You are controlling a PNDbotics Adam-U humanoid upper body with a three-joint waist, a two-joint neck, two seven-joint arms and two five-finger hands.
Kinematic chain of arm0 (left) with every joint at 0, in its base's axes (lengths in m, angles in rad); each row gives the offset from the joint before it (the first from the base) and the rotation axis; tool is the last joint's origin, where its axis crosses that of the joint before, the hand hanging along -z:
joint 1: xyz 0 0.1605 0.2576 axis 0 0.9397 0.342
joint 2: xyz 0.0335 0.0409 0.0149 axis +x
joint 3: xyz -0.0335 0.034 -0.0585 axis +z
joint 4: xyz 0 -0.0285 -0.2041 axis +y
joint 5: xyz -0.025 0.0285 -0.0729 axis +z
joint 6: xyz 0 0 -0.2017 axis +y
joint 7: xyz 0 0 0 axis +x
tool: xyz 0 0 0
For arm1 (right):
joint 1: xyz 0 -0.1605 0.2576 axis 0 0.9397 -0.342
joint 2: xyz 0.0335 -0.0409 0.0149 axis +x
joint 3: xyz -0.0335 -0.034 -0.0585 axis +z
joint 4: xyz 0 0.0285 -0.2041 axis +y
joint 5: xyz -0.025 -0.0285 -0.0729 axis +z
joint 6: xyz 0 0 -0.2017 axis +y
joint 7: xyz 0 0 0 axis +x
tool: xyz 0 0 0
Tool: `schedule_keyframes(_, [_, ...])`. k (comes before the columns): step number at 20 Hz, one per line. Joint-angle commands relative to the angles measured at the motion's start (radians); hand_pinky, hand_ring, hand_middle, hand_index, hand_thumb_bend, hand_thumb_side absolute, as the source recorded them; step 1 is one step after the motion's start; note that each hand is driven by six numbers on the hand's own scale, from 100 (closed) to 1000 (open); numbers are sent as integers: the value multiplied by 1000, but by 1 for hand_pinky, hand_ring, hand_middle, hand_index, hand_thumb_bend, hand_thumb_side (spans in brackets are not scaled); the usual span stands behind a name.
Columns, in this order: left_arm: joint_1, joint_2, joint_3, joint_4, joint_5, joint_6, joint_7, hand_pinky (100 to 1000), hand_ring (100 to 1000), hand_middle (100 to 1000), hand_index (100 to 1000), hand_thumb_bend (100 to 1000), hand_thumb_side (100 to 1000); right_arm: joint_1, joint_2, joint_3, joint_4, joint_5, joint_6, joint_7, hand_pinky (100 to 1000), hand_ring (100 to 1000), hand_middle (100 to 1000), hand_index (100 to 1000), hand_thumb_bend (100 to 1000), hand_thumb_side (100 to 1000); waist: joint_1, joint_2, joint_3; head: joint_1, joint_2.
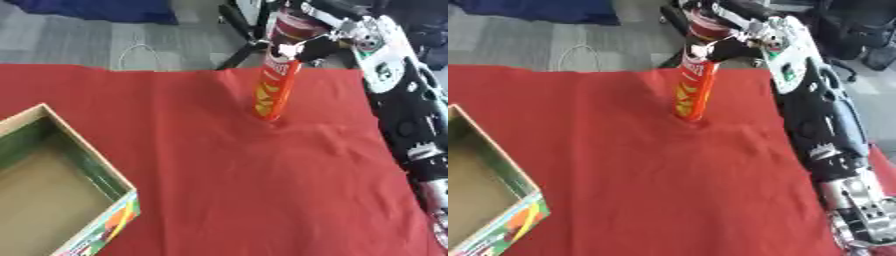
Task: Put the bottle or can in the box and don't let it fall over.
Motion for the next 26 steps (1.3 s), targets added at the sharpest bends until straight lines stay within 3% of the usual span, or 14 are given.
schedule_keyframes(1, [-5,11,7,-19,-5,4,0,420,869,645,662,100,710,41,42,60,50,-13,-7,5,323,100,163,347,100,100,8,-1,5,-3,-6])
schedule_keyframes(3, [-5,12,7,-19,-5,5,-1,421,869,644,661,100,710,39,37,60,43,-27,-6,-1,306,100,101,278,100,100,8,-3,4,-4,-4])
schedule_keyframes(5, [-5,13,7,-19,-5,6,-2,422,869,641,660,100,709,37,29,63,30,-25,-11,-15,258,100,100,197,100,100,7,-5,4,-5,-3])
schedule_keyframes(8, [-5,13,7,-19,-5,10,-3,421,869,640,660,100,711,36,22,68,18,-10,-28,-21,219,100,100,153,100,150,5,-8,3,-6,-1])
schedule_keyframes(15, [-5,15,7,-19,-4,17,-8,424,869,640,658,100,711,29,10,67,14,-16,-59,1,204,100,100,123,100,188,2,-18,3,-8,2])
schedule_keyframes(26, [-3,18,7,-19,-3,25,-14,426,869,642,657,100,708,15,-5,56,-1,-79,-19,-43,207,100,100,121,100,155,-4,-36,-1,-7,13])
